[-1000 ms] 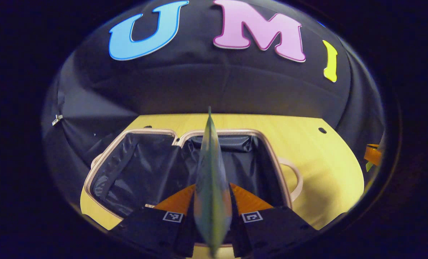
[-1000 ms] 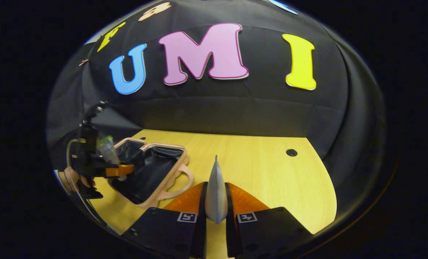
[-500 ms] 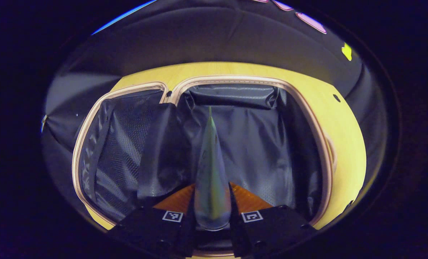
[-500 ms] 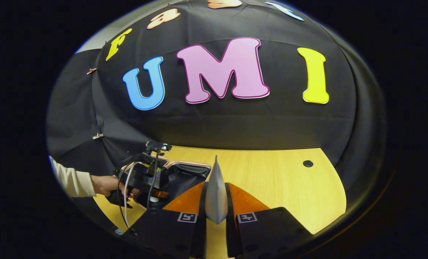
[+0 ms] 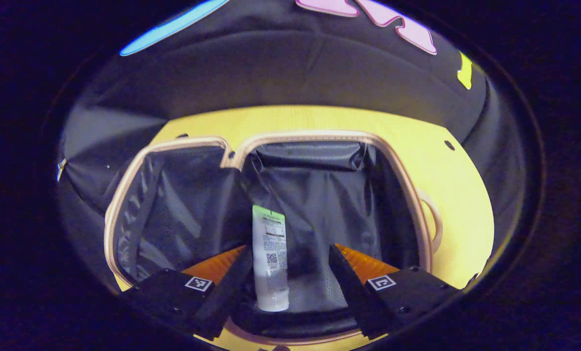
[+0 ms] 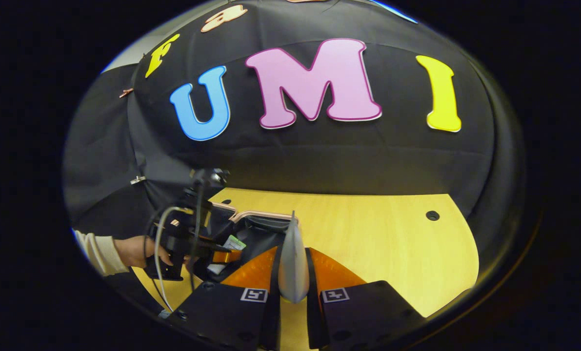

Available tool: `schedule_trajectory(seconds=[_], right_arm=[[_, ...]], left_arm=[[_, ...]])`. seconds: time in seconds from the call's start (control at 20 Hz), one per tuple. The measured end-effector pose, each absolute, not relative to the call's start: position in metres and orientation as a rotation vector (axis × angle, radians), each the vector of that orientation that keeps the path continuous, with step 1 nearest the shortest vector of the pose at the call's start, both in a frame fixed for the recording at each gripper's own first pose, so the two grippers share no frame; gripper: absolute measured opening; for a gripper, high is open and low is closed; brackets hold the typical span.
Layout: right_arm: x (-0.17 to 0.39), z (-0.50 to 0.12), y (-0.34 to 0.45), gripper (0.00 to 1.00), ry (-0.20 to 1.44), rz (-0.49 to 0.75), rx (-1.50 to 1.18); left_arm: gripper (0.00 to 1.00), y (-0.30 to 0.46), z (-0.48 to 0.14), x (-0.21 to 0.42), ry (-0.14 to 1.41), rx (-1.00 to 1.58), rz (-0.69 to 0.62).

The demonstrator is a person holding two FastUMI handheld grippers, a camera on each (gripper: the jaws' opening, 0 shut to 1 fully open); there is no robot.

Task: First open the suitcase, pack the skin care products into it, and then close the suitcase.

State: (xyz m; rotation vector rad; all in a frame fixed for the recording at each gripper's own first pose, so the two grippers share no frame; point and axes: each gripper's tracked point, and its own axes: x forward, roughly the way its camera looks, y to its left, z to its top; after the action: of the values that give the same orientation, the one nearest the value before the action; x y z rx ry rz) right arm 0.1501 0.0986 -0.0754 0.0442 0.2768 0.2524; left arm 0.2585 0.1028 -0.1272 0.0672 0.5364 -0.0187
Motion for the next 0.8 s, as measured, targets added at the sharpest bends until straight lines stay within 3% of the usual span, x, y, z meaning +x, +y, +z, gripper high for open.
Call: schedule_trajectory(seconds=[0.3,0.4,0.6,0.8], right_arm=[[0.191,-0.114,0.177,0.25,0.373,0.329,0.032],[0.208,-0.144,0.202,0.25,0.462,0.329,0.062],[0.223,-0.215,0.239,0.25,0.671,0.291,0.121],[0.227,-0.265,0.262,0.25,0.84,0.251,0.139]], left_arm=[[0.98,0.18,-0.042,0.158,0.247,0.1,0.133],[0.98,0.187,-0.049,0.122,0.247,0.073,0.093],[0.98,0.217,-0.065,0.055,0.198,-0.081,0.145],[0.98,0.252,-0.096,0.012,0.25,-0.158,0.217]])
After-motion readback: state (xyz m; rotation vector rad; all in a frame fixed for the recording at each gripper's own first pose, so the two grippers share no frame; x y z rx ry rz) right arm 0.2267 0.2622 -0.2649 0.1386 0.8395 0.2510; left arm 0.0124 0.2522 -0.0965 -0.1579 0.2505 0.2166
